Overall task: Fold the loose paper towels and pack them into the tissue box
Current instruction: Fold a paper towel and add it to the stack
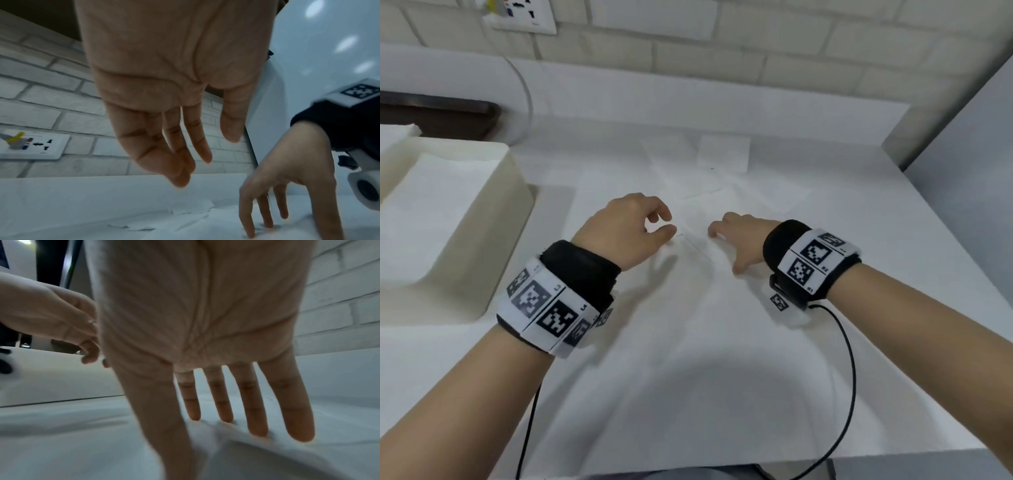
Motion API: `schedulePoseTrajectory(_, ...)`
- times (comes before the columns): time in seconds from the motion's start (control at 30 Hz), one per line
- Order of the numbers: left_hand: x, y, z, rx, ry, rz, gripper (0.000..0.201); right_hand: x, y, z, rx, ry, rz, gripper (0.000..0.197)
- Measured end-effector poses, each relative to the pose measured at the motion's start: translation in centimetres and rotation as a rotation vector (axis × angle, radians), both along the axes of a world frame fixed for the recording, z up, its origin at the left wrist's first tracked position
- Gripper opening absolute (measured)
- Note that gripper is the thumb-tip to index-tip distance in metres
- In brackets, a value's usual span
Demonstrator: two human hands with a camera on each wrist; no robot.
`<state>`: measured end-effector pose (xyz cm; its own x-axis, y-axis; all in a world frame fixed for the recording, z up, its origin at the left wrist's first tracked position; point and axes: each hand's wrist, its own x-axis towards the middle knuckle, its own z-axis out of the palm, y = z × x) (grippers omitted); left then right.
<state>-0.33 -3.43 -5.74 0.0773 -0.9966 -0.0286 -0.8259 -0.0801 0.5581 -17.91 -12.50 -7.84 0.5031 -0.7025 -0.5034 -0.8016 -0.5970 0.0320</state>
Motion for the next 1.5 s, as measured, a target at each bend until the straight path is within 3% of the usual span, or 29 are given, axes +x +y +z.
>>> schedulePoseTrajectory(0.13, -0.9, -1.3, -0.5, 0.098, -0.090, -0.081, 0.032, 0.1, 0.2, -0.4, -0.074, -0.015, 0.111, 0.049)
schedulePoseTrajectory(0.27, -1.5, -2.2, -0.5, 0.163, -0.136, -0.139, 0.046, -0.5, -0.6, 0.8, -0.082, -0.168, 0.114, 0.029)
schedulePoseTrajectory(0.37, -1.8, -3.0, -0.1, 0.107, -0.119, -0.147, 0.044, -1.4, -1.0, 2.5, -0.102, -0.449, 0.010, 0.020)
schedulePoseTrajectory(0.5, -2.1, -4.1, 0.8, -0.059, 0.056, -0.059, 0.021, -2.4, -1.0, 4.1, -0.076, -0.978, -0.153, 0.023)
schedulePoseTrajectory(0.7, -2.4, -5.0, 1.6, -0.155, 0.264, -0.072, 0.013, -3.2, -1.8, 4.4, -0.202, -1.313, -0.230, 0.007)
schedulePoseTrajectory(0.83, -2.0, -4.9, 1.7, -0.118, 0.399, -0.073, 0.026, -4.1, -2.7, 5.1, -0.185, -1.522, -0.386, 0.026)
schedulePoseTrajectory(0.97, -2.1, -4.9, 1.8, -0.093, 0.536, -0.045, 0.023, -4.7, -3.1, 5.4, -0.191, -1.530, -0.424, 0.026)
schedulePoseTrajectory(1.1, -2.4, -4.6, 2.0, -0.028, 0.712, -0.085, 0.041, -4.2, -3.2, 5.0, -0.213, -1.494, -0.491, 0.027)
schedulePoseTrajectory(1.3, -4.0, -4.6, 2.1, 0.018, 0.688, -0.018, 0.008, -2.6, -1.7, 5.3, -0.234, -1.397, -0.423, 0.007)
schedulePoseTrajectory(1.43, -2.7, -4.5, 1.1, 0.035, 0.728, 0.151, 0.015, -3.2, -1.6, 5.1, -0.015, -1.329, -0.571, 0.039)
schedulePoseTrajectory(1.5, -1.6, -4.3, 0.5, 0.008, 0.737, 0.271, 0.021, -4.3, -2.0, 5.0, 0.081, -1.287, -0.631, 0.038)
